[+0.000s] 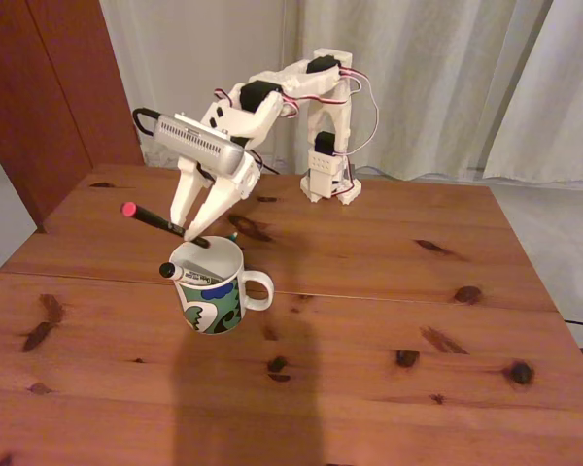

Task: Clean up the desk and place the pens and markers into the cup

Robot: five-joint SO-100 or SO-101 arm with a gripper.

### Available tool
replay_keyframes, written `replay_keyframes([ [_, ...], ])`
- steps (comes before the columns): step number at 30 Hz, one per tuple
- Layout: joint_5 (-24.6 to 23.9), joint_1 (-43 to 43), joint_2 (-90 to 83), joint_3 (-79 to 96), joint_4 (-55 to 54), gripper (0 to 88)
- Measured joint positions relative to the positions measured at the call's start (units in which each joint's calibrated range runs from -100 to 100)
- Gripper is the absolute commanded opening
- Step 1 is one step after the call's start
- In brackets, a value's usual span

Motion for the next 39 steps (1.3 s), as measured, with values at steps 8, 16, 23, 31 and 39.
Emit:
replay_keyframes([
  [8,0.00,-0.88,0.17,5.61,-0.66,0.7],
  [16,0.00,-1.47,0.17,9.77,-0.66,0.7],
  [23,-0.10,-1.61,0.08,9.77,-0.66,1.2],
  [31,-0.10,-1.61,0.08,9.77,-0.66,11.3],
  [39,-0.10,-1.61,0.08,9.77,-0.66,13.0],
])
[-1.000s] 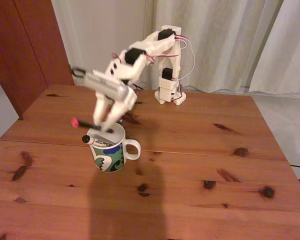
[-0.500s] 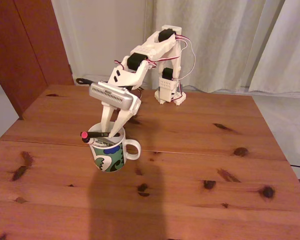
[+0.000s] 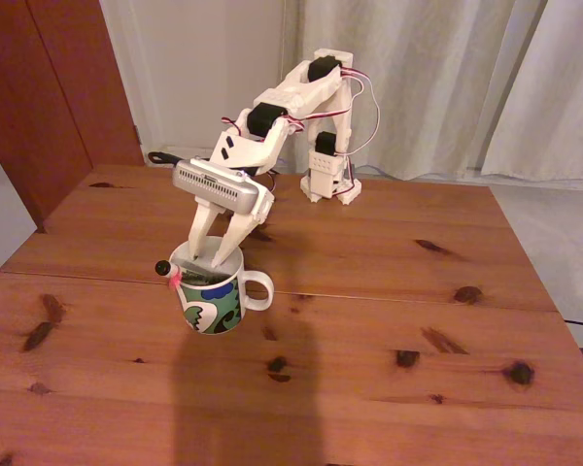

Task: Clean up the desk and place the pens and markers into the cup

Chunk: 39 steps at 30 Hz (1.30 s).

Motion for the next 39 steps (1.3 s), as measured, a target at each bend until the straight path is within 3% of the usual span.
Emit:
replay_keyframes([
  [14,1.71,0.15,-13.73,8.66,0.00,13.0],
  [27,8.35,4.77,-22.80,23.61,0.00,12.7],
  [32,9.28,5.72,-23.47,24.20,0.00,0.0],
  [39,9.33,5.87,-23.47,24.20,0.00,0.8],
])
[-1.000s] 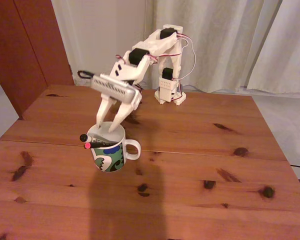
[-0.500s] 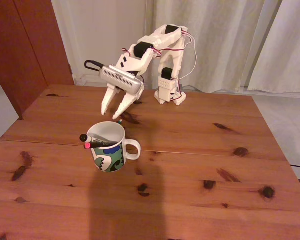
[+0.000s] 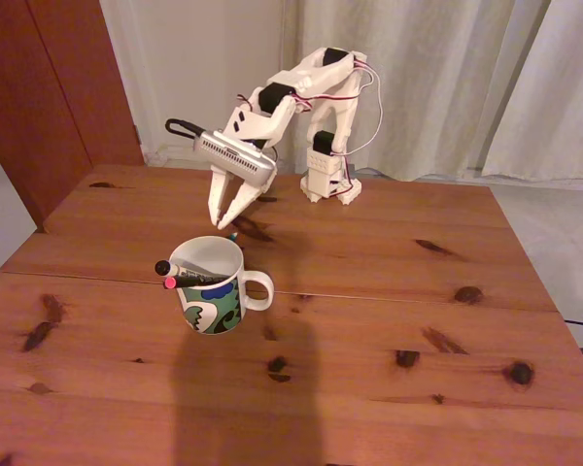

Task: Clean up the desk and place the pens and markers into the cup

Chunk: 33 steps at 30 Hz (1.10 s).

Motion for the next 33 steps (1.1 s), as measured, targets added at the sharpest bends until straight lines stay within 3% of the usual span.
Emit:
replay_keyframes([
  [15,3.32,0.66,3.22,-16.56,29.12,0.8],
  [23,2.83,3.01,13.05,-17.41,30.78,0.8],
  [33,-5.18,3.81,16.78,-20.47,30.78,0.8],
])
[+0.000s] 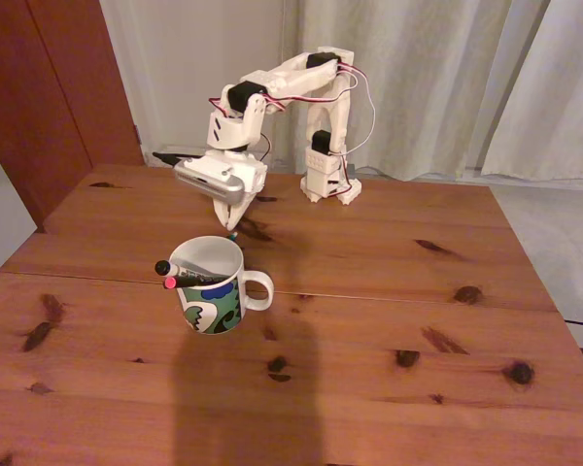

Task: Clean up the desk and place the pens and markers into the cup

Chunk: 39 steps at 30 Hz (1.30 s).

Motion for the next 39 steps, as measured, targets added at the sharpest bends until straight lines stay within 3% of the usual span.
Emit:
replay_keyframes([
  [14,-2.39,0.59,7.88,0.00,-6.39,0.8],
  [39,-2.49,5.43,8.05,0.34,-6.47,0.8],
])
